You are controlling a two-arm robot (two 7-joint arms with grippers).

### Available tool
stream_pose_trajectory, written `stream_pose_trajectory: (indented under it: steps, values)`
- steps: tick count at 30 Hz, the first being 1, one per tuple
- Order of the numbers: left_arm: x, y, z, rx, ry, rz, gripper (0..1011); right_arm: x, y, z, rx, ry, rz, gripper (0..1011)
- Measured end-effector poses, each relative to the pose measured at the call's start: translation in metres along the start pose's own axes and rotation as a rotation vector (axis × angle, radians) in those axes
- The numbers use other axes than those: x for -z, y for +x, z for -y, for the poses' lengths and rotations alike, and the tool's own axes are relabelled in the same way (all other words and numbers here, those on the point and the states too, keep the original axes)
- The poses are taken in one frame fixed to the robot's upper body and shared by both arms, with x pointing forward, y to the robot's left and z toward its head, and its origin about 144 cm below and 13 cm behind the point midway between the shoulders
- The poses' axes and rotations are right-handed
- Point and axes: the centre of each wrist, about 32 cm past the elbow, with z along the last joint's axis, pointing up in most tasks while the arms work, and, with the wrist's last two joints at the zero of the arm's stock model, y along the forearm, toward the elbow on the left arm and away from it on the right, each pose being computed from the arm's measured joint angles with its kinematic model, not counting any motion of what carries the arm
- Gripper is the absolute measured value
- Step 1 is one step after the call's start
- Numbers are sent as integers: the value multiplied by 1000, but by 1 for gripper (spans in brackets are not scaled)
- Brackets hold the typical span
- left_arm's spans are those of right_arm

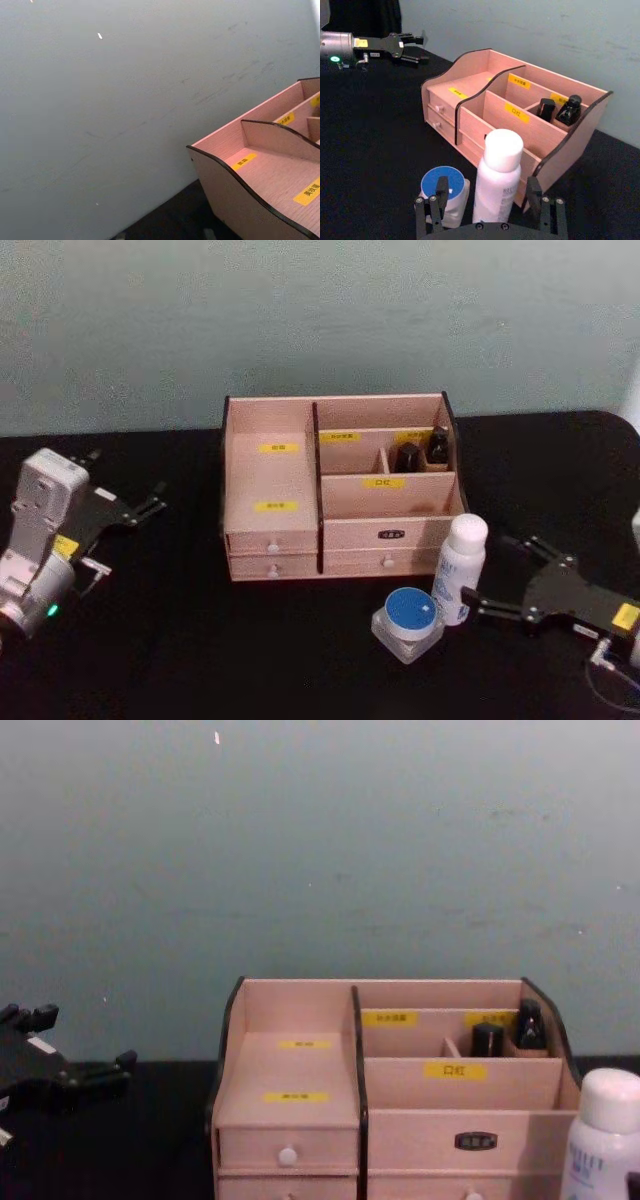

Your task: Pick up the facial cleanser and watermelon frost from the table and place them into the tiered storage box.

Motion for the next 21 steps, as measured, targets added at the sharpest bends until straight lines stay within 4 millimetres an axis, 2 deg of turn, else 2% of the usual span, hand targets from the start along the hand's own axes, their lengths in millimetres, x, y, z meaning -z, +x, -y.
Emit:
stream_pose_trajectory:
  steps: [9, 21]
  values:
    - [0, 0, 0, 0, 0, 0, 1001, 0, 0, -19, -7, -14, -19, 1000]
    - [0, 0, 0, 0, 0, 0, 1001, -1, 3, -32, -18, -31, -20, 1000]
